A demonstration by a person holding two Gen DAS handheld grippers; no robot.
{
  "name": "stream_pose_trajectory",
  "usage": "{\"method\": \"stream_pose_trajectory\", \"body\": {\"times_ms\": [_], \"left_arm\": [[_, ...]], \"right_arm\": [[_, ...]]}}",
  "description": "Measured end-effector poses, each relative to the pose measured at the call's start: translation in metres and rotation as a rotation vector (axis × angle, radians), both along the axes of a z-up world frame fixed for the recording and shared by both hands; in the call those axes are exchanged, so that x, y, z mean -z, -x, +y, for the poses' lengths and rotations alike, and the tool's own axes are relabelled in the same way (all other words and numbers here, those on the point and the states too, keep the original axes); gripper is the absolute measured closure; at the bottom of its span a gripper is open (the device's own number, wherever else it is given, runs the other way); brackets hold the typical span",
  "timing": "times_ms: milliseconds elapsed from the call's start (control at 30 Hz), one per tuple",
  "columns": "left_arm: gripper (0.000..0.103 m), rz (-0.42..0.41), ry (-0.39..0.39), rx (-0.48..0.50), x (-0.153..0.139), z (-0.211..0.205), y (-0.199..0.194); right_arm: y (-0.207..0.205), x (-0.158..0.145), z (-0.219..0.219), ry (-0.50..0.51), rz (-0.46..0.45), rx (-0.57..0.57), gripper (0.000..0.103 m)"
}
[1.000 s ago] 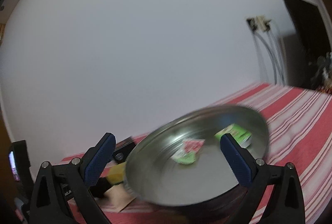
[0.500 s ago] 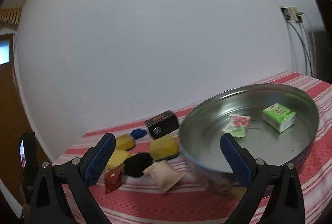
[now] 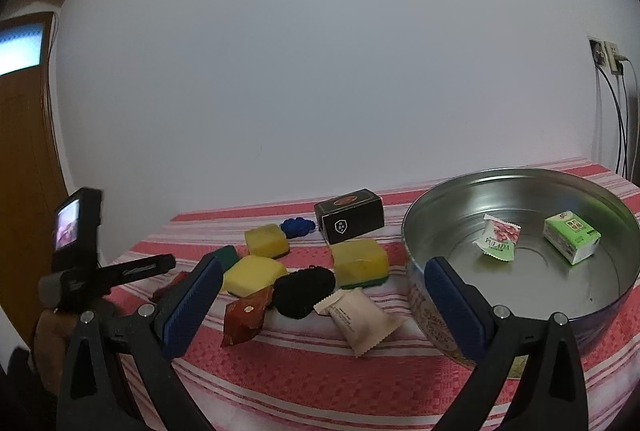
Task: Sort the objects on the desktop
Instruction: 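Move both tools back toward the remaining snack packets, then grasp the red square packet with the left tool while the right tool grasps the red triangular packet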
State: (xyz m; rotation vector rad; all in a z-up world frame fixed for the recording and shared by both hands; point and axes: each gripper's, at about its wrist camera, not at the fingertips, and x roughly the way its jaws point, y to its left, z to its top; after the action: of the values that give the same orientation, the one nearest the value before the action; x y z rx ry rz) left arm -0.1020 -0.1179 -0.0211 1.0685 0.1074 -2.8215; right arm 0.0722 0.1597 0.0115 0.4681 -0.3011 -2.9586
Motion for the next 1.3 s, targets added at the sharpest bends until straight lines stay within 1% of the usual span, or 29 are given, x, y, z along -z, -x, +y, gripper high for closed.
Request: {"method": "stream_pose_trajectory", "body": {"times_ms": [67, 133, 200, 267, 333, 367, 467, 500, 533, 567, 600, 733, 800, 867, 933, 967, 1067, 1200, 1300], "left_arm": [[0.001, -0.049, 0.033, 0.025, 0.008, 0.005, 0.011], [0.001, -0.085, 0.032, 0.027, 0.017, 0.006, 0.017], [0.004, -0.120, 0.003, 0.028, 0.023, 0.004, 0.023], [0.006, -0.142, -0.035, 0.010, 0.027, -0.002, 0.027], [0.011, -0.178, -0.073, -0.007, 0.033, -0.009, 0.032], [0.011, -0.188, -0.080, -0.009, 0.036, -0.010, 0.033], [0.012, -0.195, -0.053, -0.005, 0.036, -0.006, 0.034], [0.016, -0.198, -0.043, -0.002, 0.037, -0.004, 0.034], [0.020, -0.193, -0.041, 0.001, 0.036, -0.004, 0.033], [0.035, -0.179, -0.046, 0.003, 0.035, -0.004, 0.030], [0.054, -0.168, -0.056, 0.007, 0.033, -0.006, 0.030], [0.054, -0.152, -0.101, 0.026, 0.032, -0.010, 0.027], [0.056, -0.145, -0.123, 0.053, 0.031, -0.011, 0.027], [0.064, -0.132, -0.175, 0.094, 0.030, -0.013, 0.028], [0.064, -0.112, -0.226, 0.101, 0.029, -0.015, 0.028], [0.064, -0.088, -0.261, 0.101, 0.027, -0.019, 0.025], [0.064, -0.024, -0.324, 0.091, 0.019, -0.020, 0.015], [0.064, 0.034, -0.327, 0.101, 0.011, -0.019, 0.011], [0.064, 0.047, -0.312, 0.122, 0.009, -0.018, 0.014]], "right_arm": [[0.001, 0.001, 0.000, -0.004, -0.008, -0.004, 0.001], [0.004, 0.002, 0.000, -0.006, -0.019, -0.003, 0.001], [0.005, 0.002, 0.001, -0.005, -0.028, -0.014, 0.001], [0.007, 0.003, 0.001, -0.006, -0.036, -0.021, 0.001], [0.010, 0.004, 0.002, -0.007, -0.053, -0.025, 0.001], [0.012, 0.005, 0.002, -0.008, -0.062, -0.028, 0.001], [0.016, 0.006, 0.001, -0.001, -0.085, -0.046, 0.001], [0.016, 0.007, 0.000, 0.001, -0.090, -0.057, 0.001], [0.018, 0.008, -0.002, 0.005, -0.098, -0.072, 0.001], [0.019, 0.009, -0.003, 0.008, -0.106, -0.083, 0.001], [0.020, 0.010, -0.005, 0.009, -0.113, -0.089, 0.001], [0.023, 0.014, -0.009, 0.033, -0.150, -0.135, 0.001], [0.023, 0.015, -0.010, 0.039, -0.165, -0.147, 0.001], [0.025, 0.017, -0.012, 0.049, -0.185, -0.160, 0.001], [0.028, 0.019, -0.013, 0.062, -0.206, -0.173, 0.001], [0.030, 0.021, -0.015, 0.072, -0.221, -0.183, 0.001], [0.036, 0.025, -0.023, 0.079, -0.261, -0.215, 0.001], [0.052, 0.033, -0.037, 0.078, -0.342, -0.257, 0.001], [0.071, 0.044, -0.049, 0.073, -0.418, -0.273, 0.001]]}}
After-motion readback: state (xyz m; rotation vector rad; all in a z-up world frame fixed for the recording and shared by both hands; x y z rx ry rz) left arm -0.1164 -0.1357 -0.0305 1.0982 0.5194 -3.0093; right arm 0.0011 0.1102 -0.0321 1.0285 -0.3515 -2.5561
